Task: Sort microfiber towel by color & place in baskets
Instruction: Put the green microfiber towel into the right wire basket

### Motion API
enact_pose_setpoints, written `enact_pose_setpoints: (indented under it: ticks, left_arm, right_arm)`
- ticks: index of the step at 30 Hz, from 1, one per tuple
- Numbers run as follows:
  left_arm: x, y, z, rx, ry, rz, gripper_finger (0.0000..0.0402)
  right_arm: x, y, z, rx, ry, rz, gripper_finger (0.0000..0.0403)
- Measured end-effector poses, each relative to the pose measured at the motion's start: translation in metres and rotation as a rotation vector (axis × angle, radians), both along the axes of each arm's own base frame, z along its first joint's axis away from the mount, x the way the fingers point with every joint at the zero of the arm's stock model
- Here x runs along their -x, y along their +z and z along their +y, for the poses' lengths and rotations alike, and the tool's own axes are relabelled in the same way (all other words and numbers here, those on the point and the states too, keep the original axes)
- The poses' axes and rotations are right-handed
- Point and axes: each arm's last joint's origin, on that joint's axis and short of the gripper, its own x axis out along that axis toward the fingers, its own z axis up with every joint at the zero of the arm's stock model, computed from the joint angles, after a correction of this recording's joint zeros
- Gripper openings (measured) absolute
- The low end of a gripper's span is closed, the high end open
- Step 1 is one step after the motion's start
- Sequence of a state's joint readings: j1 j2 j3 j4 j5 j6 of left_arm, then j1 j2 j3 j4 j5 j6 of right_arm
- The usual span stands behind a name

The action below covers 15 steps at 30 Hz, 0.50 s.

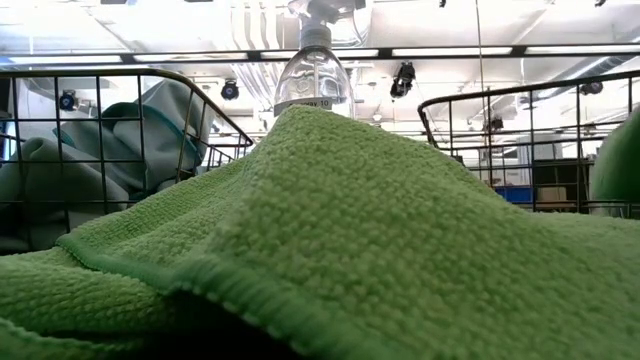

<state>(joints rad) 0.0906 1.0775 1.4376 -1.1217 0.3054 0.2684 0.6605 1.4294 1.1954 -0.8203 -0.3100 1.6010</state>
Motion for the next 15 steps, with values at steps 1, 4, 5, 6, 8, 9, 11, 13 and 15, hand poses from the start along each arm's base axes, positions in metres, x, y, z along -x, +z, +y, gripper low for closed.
enact_pose_setpoints:
  ticks: [1, 4, 5, 6, 8, 9, 11, 13, 15]
  left_arm:
    - [0.0, 0.0, 0.0, 0.0, 0.0, 0.0, 0.0127]
    - [0.0, 0.0, 0.0, -0.004, -0.004, -0.001, 0.0127]
    - [0.0, 0.0, 0.0, -0.005, -0.004, -0.001, 0.0127]
    - [0.0, 0.0, 0.0, -0.005, -0.005, -0.001, 0.0127]
    - [0.0, 0.0, 0.0, -0.005, -0.005, -0.001, 0.0127]
    - [0.0, 0.0, 0.0, -0.005, -0.005, -0.001, 0.0127]
    - [0.0, 0.0, 0.0, -0.005, -0.005, -0.001, 0.0127]
    - [0.0, 0.0, 0.0, -0.005, -0.005, -0.001, 0.0127]
    - [0.0, 0.0, 0.0, -0.005, -0.004, -0.001, 0.0127]
  right_arm:
    - [0.001, 0.003, -0.001, 0.022, 0.008, 0.006, 0.0009]
    - [0.003, 0.015, -0.005, 0.107, 0.032, -0.02, 0.0009]
    - [0.003, 0.019, -0.006, 0.145, 0.041, -0.036, 0.0009]
    - [0.004, 0.025, -0.008, 0.192, 0.052, -0.059, 0.0009]
    - [0.004, 0.037, -0.012, 0.288, 0.07, -0.124, 0.0009]
    - [0.003, 0.043, -0.014, 0.336, 0.077, -0.16, 0.0009]
    - [0.003, 0.057, -0.017, 0.424, 0.091, -0.227, 0.0009]
    - [0.002, 0.072, -0.02, 0.496, 0.106, -0.299, 0.0009]
    - [0.002, 0.086, -0.023, 0.573, 0.119, -0.366, 0.0009]
